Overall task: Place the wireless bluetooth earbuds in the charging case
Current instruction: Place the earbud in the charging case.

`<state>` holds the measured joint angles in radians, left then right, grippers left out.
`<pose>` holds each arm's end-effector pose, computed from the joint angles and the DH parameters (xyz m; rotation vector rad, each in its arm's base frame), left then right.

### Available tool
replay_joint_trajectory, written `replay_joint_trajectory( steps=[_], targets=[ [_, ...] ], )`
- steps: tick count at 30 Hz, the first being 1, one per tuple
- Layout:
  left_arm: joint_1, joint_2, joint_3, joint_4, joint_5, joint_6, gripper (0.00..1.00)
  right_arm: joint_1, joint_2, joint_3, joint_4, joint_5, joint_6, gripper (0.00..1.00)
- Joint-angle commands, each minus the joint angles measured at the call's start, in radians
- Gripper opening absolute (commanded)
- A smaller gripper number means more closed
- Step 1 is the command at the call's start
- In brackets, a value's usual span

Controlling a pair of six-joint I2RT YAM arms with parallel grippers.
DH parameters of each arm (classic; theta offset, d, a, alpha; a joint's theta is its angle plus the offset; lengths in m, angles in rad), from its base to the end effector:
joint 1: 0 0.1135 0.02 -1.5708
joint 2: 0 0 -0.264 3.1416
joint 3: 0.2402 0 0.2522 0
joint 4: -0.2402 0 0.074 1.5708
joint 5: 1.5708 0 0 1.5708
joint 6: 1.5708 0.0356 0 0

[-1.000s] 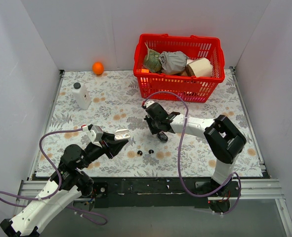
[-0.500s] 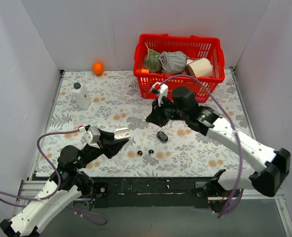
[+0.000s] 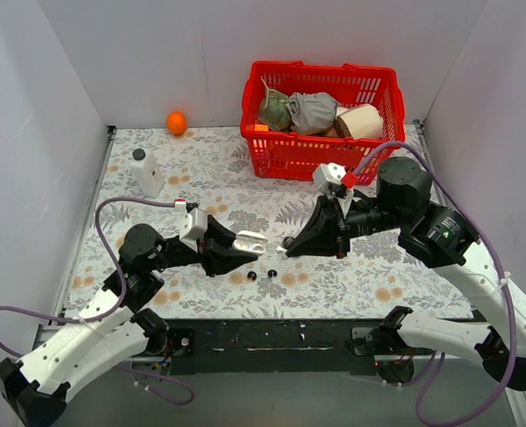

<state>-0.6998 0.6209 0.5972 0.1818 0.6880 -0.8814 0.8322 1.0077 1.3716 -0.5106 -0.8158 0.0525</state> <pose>0.1016 -0.1151 0.3372 0.5188 1.6379 -1.7189 0.1047 0.1535 0.4656 -1.2666 1.3683 1.3277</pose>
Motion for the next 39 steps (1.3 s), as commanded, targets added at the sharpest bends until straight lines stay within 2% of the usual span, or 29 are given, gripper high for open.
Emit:
replay_joint_trajectory(
  steps=[1,7,12,26,39],
  targets=[
    [0.002,0.085,0.071,0.077,0.251,-0.040,0.00,0.001,-0.017,0.023,-0.011,-0.189,-0.022,0.01],
    [0.002,0.168,0.085,0.131,0.404,-0.062,0.00,0.005,-0.011,0.014,0.001,-0.224,-0.008,0.01],
    [0.002,0.230,0.141,0.064,0.458,-0.033,0.00,0.030,0.012,-0.012,0.034,-0.224,0.027,0.01],
    [0.002,0.272,0.151,0.059,0.498,-0.042,0.00,0.131,0.107,0.001,0.026,-0.051,0.006,0.01],
    [0.000,0.250,0.135,0.061,0.521,-0.047,0.00,0.137,0.178,0.035,0.021,-0.006,-0.008,0.01]
  ],
)
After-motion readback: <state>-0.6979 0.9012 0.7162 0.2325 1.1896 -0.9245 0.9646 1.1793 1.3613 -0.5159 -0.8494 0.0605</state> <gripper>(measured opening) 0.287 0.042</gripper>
